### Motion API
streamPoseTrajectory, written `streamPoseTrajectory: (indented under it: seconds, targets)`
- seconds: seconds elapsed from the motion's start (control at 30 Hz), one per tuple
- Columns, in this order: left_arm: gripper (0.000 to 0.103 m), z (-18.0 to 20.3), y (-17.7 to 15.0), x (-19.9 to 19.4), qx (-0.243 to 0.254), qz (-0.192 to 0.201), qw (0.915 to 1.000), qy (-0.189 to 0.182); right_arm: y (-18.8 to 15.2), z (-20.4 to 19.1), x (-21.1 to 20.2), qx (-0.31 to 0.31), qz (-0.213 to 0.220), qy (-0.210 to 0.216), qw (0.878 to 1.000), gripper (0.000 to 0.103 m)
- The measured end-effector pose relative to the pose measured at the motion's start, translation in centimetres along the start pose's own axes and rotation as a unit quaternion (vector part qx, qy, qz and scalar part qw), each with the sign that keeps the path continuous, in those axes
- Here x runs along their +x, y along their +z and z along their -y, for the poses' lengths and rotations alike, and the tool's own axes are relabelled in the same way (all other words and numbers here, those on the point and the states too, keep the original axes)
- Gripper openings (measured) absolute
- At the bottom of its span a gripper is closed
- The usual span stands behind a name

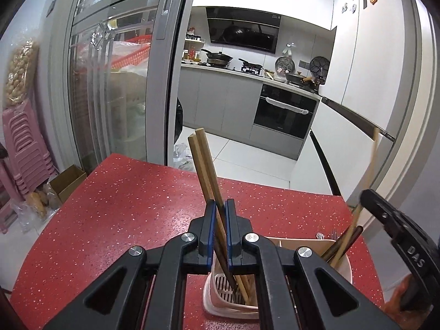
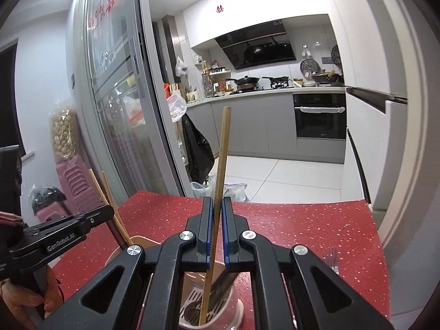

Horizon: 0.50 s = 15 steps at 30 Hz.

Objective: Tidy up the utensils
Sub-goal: 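Lower both chopsticks into the holder and open both grippers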

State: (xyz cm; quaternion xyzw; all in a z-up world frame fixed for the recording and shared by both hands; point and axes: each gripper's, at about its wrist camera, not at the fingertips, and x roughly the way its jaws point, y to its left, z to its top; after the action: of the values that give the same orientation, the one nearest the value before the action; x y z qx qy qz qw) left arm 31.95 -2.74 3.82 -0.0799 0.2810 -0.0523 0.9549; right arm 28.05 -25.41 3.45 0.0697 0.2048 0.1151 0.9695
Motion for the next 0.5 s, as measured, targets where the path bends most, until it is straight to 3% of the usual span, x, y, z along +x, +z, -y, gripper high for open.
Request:
streamPoseTrajectory:
  seconds: [0.33, 0.5]
  targets:
    - [0.028, 0.2, -0.6, -0.6, 0.007, 0.002, 0.9999, 0.015, -1.6, 0.8, -1.1, 0.032, -0.001, -0.005, 0.999, 0.006]
    - [0.028, -0.1, -0.8, -1.1, 0.010, -0.002, 0.9999, 0.014, -2.6, 0.8, -1.3, 0.025, -0.028, 0.005, 0.999, 0.006]
